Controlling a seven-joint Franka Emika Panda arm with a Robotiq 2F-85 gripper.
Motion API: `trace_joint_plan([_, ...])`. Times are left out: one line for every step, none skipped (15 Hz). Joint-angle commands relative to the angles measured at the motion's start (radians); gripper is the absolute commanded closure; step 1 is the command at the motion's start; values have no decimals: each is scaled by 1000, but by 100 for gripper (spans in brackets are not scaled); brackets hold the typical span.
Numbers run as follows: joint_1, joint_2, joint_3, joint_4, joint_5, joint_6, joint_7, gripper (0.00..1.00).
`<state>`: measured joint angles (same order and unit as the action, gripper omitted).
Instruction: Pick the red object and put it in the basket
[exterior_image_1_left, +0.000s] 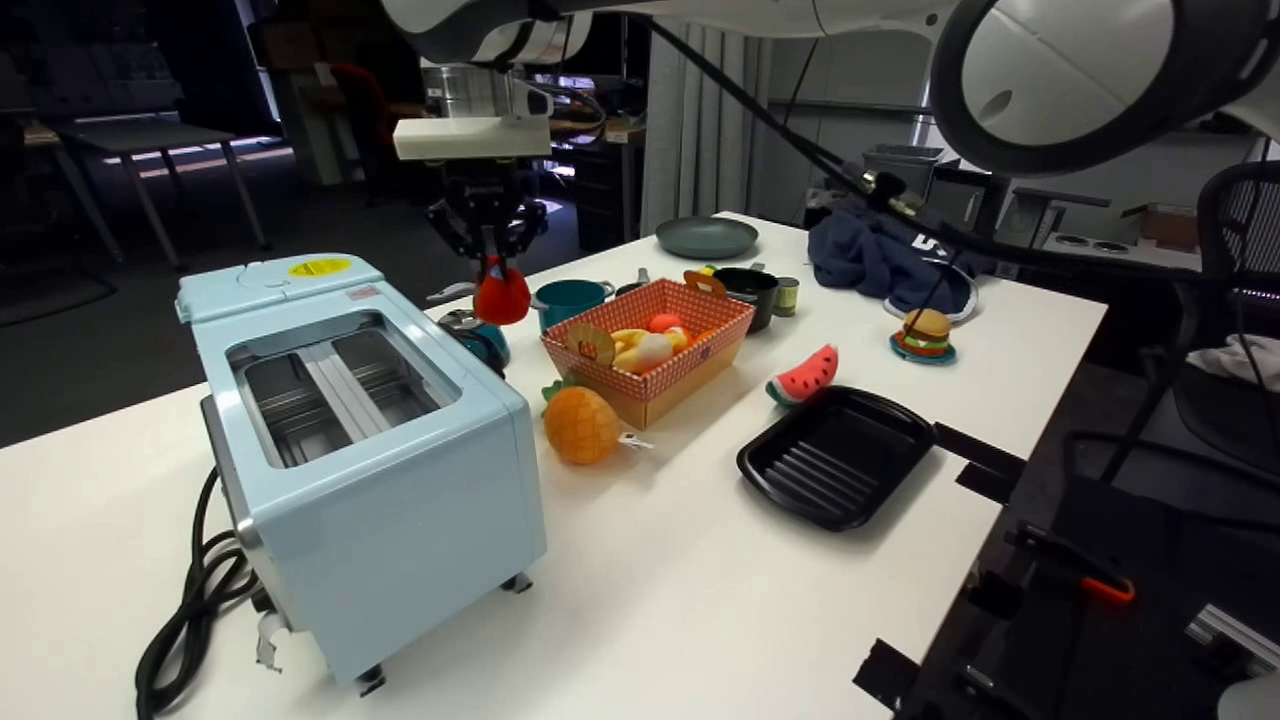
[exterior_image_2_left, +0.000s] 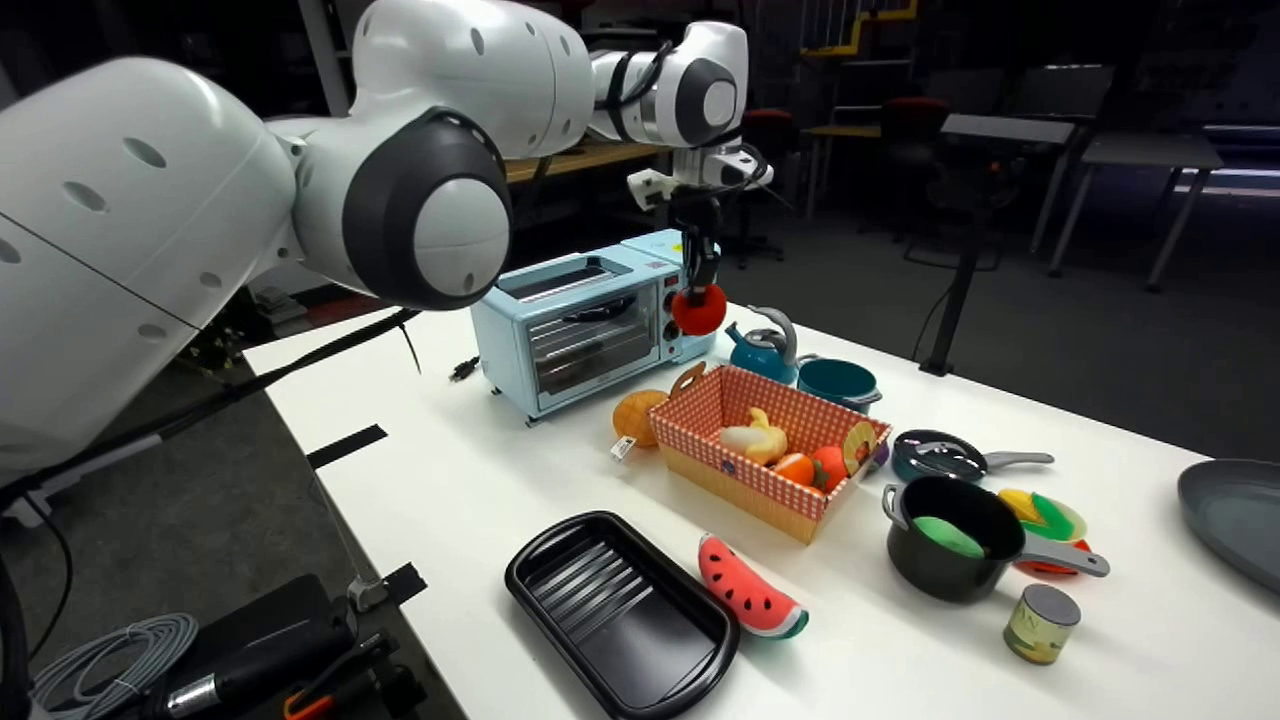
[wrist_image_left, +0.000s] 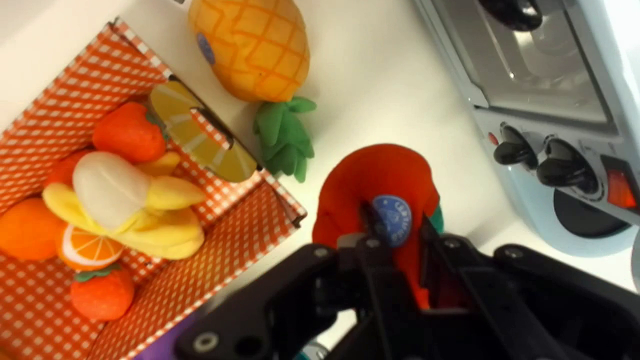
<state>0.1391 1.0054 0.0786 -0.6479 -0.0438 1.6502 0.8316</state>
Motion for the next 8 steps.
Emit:
trace_joint_plan([-14, -19, -37, 29, -34, -27, -4, 96])
trace_joint_plan([-23, -23, -50, 28, -35, -28, 4, 96])
trace_joint_plan([-30, -26, -62, 25, -34, -26, 10, 96])
trace_joint_plan([-39, -27, -76, 22, -32, -28, 18, 96])
trace_joint_plan([-47, -28, -88, 17, -29, -27, 24, 96])
trace_joint_plan([-55, -26, -101, 13, -29, -30, 31, 96])
trace_joint_plan([-61, -25, -112, 8, -27, -30, 35, 96])
trace_joint_plan([-65, -24, -120, 4, -26, -32, 38, 96])
